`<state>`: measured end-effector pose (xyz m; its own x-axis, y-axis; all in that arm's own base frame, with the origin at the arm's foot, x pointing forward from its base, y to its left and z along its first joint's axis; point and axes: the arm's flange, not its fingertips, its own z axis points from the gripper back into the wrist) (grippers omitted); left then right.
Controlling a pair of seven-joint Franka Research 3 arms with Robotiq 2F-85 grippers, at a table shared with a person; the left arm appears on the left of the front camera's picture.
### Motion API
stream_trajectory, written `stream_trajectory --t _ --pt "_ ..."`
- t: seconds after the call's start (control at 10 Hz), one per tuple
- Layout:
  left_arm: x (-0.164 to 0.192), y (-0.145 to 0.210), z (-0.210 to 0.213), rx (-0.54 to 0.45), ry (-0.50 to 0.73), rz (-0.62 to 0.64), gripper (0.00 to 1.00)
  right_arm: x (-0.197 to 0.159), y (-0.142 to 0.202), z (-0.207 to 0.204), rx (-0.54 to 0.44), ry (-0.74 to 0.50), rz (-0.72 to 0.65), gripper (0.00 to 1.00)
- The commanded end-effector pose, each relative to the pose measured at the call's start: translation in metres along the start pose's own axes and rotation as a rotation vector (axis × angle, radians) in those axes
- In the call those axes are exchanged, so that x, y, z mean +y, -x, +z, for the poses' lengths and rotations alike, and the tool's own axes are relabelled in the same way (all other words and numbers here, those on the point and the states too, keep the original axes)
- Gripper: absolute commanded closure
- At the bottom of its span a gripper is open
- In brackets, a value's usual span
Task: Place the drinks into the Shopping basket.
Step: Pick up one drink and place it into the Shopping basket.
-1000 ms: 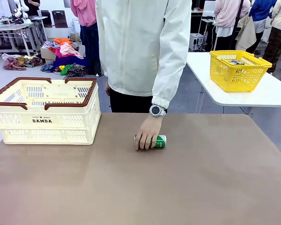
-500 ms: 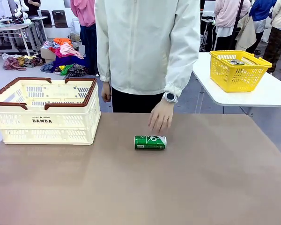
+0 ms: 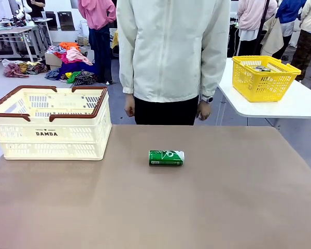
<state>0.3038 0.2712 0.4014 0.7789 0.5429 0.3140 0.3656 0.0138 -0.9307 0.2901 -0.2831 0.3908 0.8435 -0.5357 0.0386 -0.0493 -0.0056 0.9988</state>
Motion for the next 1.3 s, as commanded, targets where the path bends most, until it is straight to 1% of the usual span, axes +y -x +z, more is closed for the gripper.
stream_trajectory --t 0.0,0.2,0.3,0.5,0.6,0.7,0.8,0.9,1.0,1.1,1.2 --pt "0.000 0.003 0.001 0.002 0.013 0.000 0.00 0.021 -0.010 -0.038 0.162 0.091 0.081 0.00" --pt "0.000 0.003 0.001 0.002 0.013 0.000 0.00 0.042 -0.026 -0.104 0.354 0.190 0.141 0.00" --pt "0.000 0.003 0.001 0.002 0.013 0.000 0.00 0.045 -0.031 -0.127 0.407 0.198 0.154 0.00" --pt "0.000 0.003 0.001 0.002 0.013 0.000 0.00 0.043 -0.031 -0.146 0.452 0.215 0.151 0.00" --pt "0.000 0.003 0.001 0.002 0.013 0.000 0.00 0.040 -0.032 -0.144 0.400 0.222 0.138 0.00" --pt "0.000 0.003 0.001 0.002 0.013 0.000 0.00 0.047 -0.027 -0.159 0.441 0.183 0.154 0.00" --pt "0.002 0.000 0.000 0.000 0.000 0.004 0.00 0.047 -0.027 -0.159 0.441 0.183 0.154 0.00" --pt "-0.064 -0.010 0.017 -0.002 0.213 -0.092 0.00 0.047 -0.027 -0.159 0.441 0.183 0.154 0.00" --pt "-0.102 -0.009 -0.004 0.029 0.216 -0.149 0.00 0.047 -0.027 -0.159 0.441 0.183 0.154 0.00" --pt "-0.124 0.009 -0.044 0.144 0.175 -0.141 0.00 0.047 -0.027 -0.159 0.441 0.183 0.154 0.00" --pt "-0.132 0.036 -0.078 0.281 0.163 -0.127 0.00 0.047 -0.027 -0.159 0.441 0.183 0.154 0.00"
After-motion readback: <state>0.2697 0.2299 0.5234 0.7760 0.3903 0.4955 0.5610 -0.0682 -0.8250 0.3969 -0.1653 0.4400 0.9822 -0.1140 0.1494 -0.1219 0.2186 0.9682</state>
